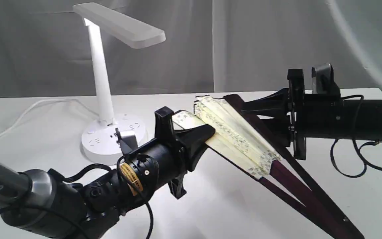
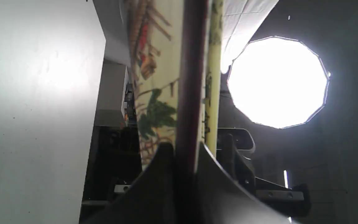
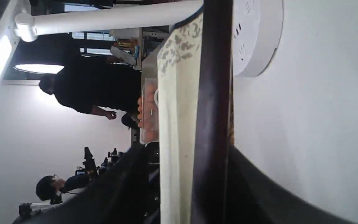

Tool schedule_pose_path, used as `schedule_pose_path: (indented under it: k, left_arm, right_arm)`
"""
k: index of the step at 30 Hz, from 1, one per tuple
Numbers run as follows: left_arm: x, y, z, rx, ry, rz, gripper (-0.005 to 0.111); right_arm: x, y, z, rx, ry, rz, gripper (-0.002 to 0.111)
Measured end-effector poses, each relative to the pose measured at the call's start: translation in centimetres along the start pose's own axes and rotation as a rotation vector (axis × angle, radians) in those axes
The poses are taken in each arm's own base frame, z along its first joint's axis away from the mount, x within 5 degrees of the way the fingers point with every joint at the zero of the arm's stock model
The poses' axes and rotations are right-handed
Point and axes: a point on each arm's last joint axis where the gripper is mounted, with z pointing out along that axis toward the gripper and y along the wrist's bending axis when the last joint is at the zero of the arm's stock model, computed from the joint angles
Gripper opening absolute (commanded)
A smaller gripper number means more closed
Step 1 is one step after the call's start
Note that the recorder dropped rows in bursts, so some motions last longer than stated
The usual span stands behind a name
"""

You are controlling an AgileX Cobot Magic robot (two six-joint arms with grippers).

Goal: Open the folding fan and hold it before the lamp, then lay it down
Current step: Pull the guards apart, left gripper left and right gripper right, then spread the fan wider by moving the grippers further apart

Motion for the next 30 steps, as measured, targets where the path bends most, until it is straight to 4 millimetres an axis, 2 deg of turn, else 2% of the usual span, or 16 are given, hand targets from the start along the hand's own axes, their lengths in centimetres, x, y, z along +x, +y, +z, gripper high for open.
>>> schedule_pose_path:
  k: [2,8,17,24,30]
  left_arm:
    - [0.0,0.0,0.0,0.000,0.001,0.000,0.000]
    - [0.0,0.0,0.0,-0.001,0.002,0.001,0.000]
    - [0.0,-0.1,0.0,0.001,-0.003,0.017,0.000]
    - [0.1,-2.6,-0.1,0.049,-0.022,0.101,0.000]
    - [0.2,-3.5,-0.2,0.052,-0.030,0.128,0.000]
  right_arm:
    - [0.0,-0.2,0.0,-0.001,-0.002,-0.009,0.028]
    - [-0.1,-0.2,0.1,-0.005,-0.008,-0.036,0.000]
    - [-0.4,0.0,0.1,-0.031,-0.036,-0.022,0.000]
    - [-0.5,0.4,0.0,-0.074,-0.052,-0.008,0.000]
    - [-1.0,0.3,-1.0,-0.093,-0.080,0.008,0.000]
